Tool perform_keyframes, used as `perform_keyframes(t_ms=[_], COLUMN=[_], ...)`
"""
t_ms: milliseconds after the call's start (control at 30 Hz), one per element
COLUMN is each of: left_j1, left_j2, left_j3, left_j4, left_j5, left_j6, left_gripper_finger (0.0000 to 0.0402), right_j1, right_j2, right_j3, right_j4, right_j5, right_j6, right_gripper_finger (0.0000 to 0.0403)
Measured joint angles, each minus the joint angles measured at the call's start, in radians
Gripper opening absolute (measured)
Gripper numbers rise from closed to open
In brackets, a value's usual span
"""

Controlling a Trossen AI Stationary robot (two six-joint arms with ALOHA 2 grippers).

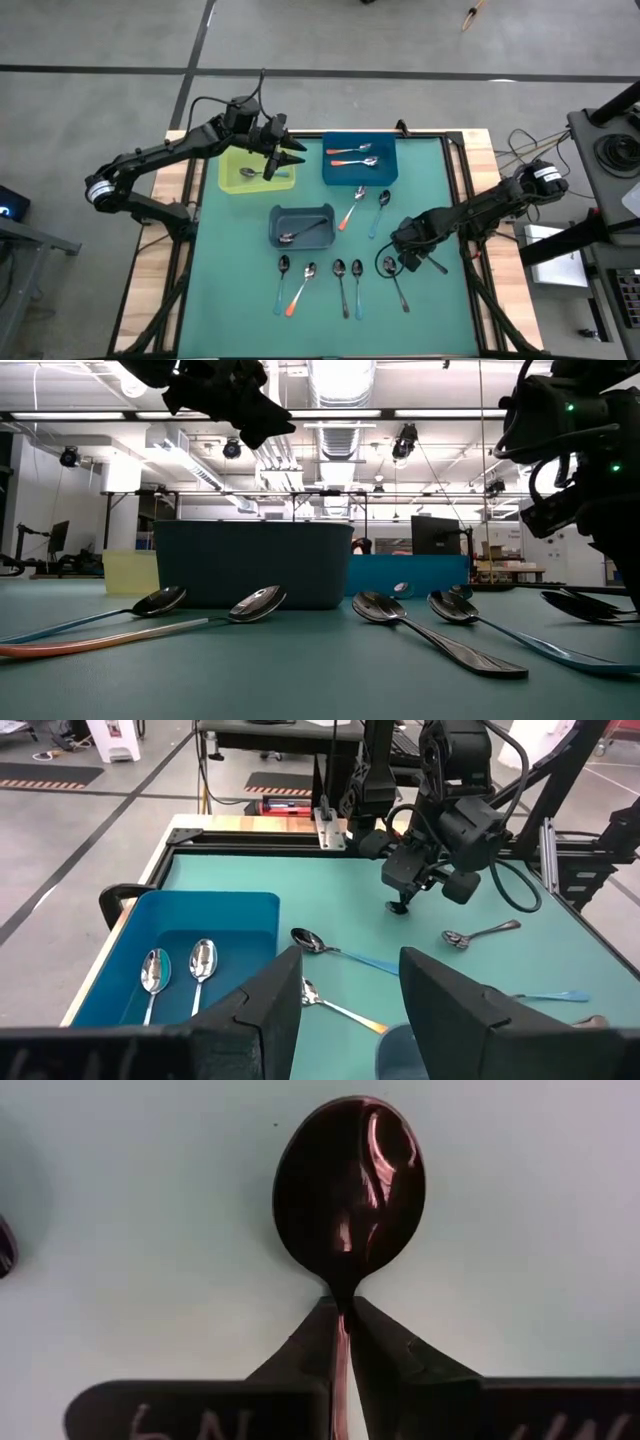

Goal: Sort silverware by color (type)
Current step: Put the black spoon into the gray bin

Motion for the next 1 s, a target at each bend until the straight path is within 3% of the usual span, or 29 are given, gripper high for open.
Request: perform_keyframes(t_ms=[167, 500, 800, 1000], left_j1=[0.001, 0.005, 0.006, 0.009], left_j2=[0.000, 0.000, 0.000, -0.008], left_j3=[0.000, 0.000, 0.000, -0.007], left_j4=[0.000, 0.002, 0.001, -0.034], left_j5=[0.000, 0.000, 0.000, 0.001], left_j6=[0.004, 0.038, 0.056, 0.053], left_gripper_finger=[0.0151, 0.0151, 0.0151, 0.0151], right_j1=[0.000, -0.003, -0.012, -0.054], right_j2=[-0.054, -0.195, -0.200, -0.193], right_j3=[0.006, 0.103, 0.227, 0.302], right_j4=[-0.010, -0.026, 0.006, 0.117], right_j5=[0.004, 0.241, 0.446, 0.524], right_j6=[0.020, 0.035, -0.078, -0.253], right_gripper_finger=[0.0013, 0.0012, 0.0012, 0.0012])
